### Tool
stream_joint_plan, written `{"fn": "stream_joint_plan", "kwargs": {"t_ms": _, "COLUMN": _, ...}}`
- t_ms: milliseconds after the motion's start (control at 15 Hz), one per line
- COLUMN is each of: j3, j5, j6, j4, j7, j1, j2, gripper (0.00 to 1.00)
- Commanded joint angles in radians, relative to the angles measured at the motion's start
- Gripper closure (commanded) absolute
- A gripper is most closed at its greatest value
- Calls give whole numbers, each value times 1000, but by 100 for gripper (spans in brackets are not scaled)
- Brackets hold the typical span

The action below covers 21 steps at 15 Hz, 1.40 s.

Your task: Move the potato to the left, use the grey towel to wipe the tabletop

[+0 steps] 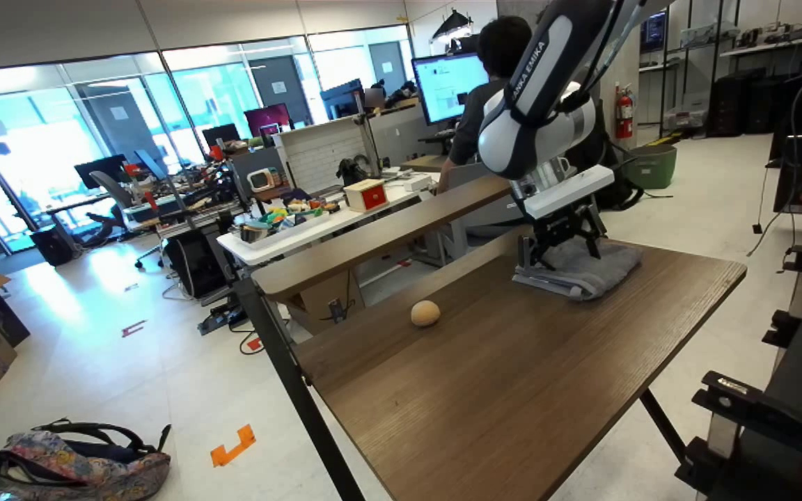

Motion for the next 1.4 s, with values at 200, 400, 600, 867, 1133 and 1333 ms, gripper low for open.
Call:
{"fn": "stream_joint_plan", "kwargs": {"t_ms": 200, "j3": 64, "j5": 25, "j6": 29, "j4": 38, "j7": 29, "j1": -47, "j2": 16, "gripper": 0}}
{"fn": "stream_joint_plan", "kwargs": {"t_ms": 400, "j3": 135, "j5": 78, "j6": 200, "j4": 5, "j7": -29, "j1": -97, "j2": 29, "gripper": 0}}
{"fn": "stream_joint_plan", "kwargs": {"t_ms": 600, "j3": 166, "j5": 64, "j6": 388, "j4": -54, "j7": -121, "j1": -119, "j2": 67, "gripper": 0}}
{"fn": "stream_joint_plan", "kwargs": {"t_ms": 867, "j3": 142, "j5": 37, "j6": 301, "j4": -55, "j7": -111, "j1": -101, "j2": 7, "gripper": 0}}
{"fn": "stream_joint_plan", "kwargs": {"t_ms": 1133, "j3": 142, "j5": 34, "j6": 304, "j4": -59, "j7": -123, "j1": -101, "j2": 5, "gripper": 0}}
{"fn": "stream_joint_plan", "kwargs": {"t_ms": 1333, "j3": 158, "j5": 48, "j6": 283, "j4": -12, "j7": -122, "j1": -111, "j2": 38, "gripper": 0}}
